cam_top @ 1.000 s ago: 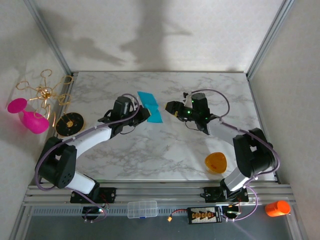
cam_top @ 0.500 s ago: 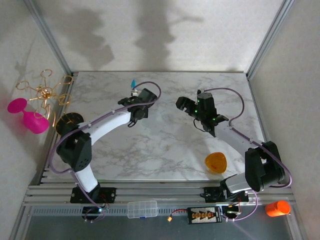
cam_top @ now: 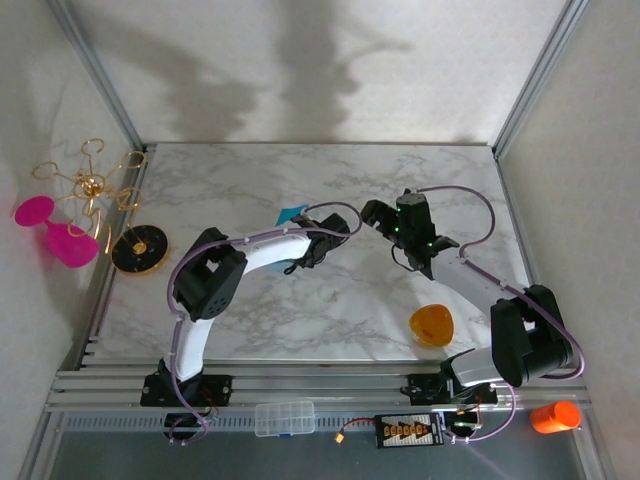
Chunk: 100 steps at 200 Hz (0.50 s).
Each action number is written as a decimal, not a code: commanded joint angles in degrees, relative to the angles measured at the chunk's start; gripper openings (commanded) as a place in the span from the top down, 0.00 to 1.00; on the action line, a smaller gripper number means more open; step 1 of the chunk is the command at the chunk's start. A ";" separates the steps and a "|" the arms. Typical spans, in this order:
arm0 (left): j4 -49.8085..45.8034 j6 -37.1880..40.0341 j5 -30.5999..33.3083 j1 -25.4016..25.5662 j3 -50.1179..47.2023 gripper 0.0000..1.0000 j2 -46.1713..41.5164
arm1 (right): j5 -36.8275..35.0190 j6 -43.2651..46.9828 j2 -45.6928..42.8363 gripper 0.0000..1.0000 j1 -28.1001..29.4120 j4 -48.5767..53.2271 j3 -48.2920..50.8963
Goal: Fold a paper plane with a square sheet of paper (pick it up from the middle)
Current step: Turn over the paper at the center of the table.
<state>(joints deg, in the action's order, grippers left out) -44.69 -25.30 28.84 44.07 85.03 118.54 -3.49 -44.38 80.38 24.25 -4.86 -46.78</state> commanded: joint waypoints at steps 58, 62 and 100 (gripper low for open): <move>18.67 -5.47 -35.02 -10.43 -9.11 0.53 -16.98 | 6.02 0.32 3.82 0.15 -0.18 -1.53 -1.20; 19.60 -6.02 -35.78 -11.26 -10.09 0.51 -18.26 | 6.67 0.42 4.46 0.15 0.19 -1.55 -1.51; 25.62 -11.08 -35.54 -19.11 -19.48 0.42 -27.75 | 10.41 1.22 13.19 0.21 7.02 -0.15 -8.41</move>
<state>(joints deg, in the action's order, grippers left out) -24.01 -31.79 -3.84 28.32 70.72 95.35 2.83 -44.25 89.12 26.81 -5.02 -50.00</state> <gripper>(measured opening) 0.562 0.811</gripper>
